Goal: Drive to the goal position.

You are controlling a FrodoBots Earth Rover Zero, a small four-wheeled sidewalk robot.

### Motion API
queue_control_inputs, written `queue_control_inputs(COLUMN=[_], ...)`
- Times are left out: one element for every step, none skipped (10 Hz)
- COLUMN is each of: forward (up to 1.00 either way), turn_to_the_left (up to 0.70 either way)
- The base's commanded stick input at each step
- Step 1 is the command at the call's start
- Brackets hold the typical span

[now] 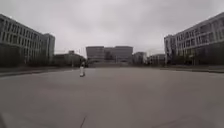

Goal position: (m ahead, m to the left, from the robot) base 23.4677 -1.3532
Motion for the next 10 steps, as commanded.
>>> queue_control_inputs(forward=[0.7,0.7,0.7,0.7,0.7,0.7,0.7,0.7,0.7,0.7], turn_to_the_left=[0.0,0.0,0.0,0.0,0.0,0.0,0.0,0.0,0.0,0.0])
